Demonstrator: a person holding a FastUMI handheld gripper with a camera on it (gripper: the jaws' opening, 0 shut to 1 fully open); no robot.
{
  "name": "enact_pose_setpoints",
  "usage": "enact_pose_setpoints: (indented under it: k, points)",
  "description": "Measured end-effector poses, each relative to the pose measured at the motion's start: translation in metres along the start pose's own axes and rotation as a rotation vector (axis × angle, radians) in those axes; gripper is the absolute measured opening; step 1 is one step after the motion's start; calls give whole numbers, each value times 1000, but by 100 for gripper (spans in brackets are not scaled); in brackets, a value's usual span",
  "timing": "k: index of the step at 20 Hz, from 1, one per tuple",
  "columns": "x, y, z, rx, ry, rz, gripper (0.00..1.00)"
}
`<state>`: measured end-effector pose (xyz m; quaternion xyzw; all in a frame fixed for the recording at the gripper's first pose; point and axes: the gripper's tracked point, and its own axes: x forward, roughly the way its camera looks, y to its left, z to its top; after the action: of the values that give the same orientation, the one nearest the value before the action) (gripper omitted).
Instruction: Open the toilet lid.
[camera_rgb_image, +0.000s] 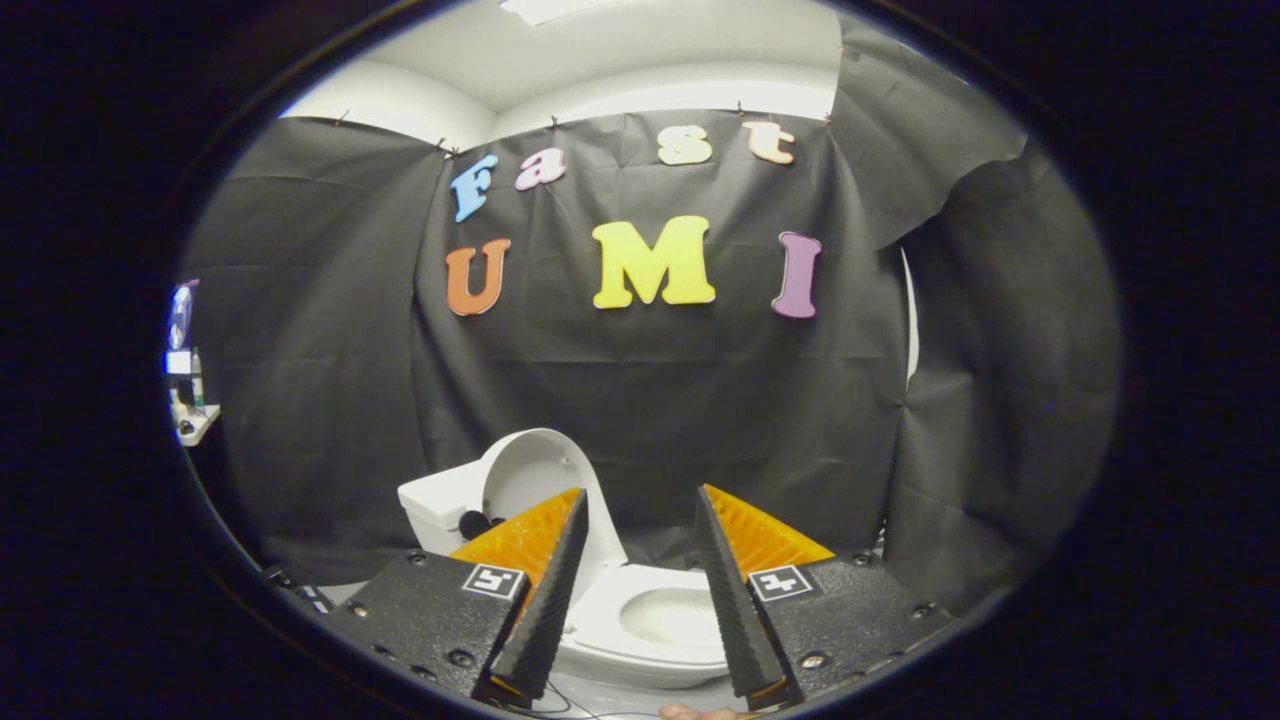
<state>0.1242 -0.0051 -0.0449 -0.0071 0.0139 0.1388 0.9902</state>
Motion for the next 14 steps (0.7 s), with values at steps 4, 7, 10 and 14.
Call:
enact_pose_setpoints:
  k: [4, 7, 10, 14]
  points:
    - [-7, -21, -3, 10, -7, -37, 68]
    - [-11, -31, -14, 51, 19, -55, 68]
    - [-16, -52, -23, 60, 26, -120, 68]
    - [-28, -72, -36, 70, 36, -168, 68]
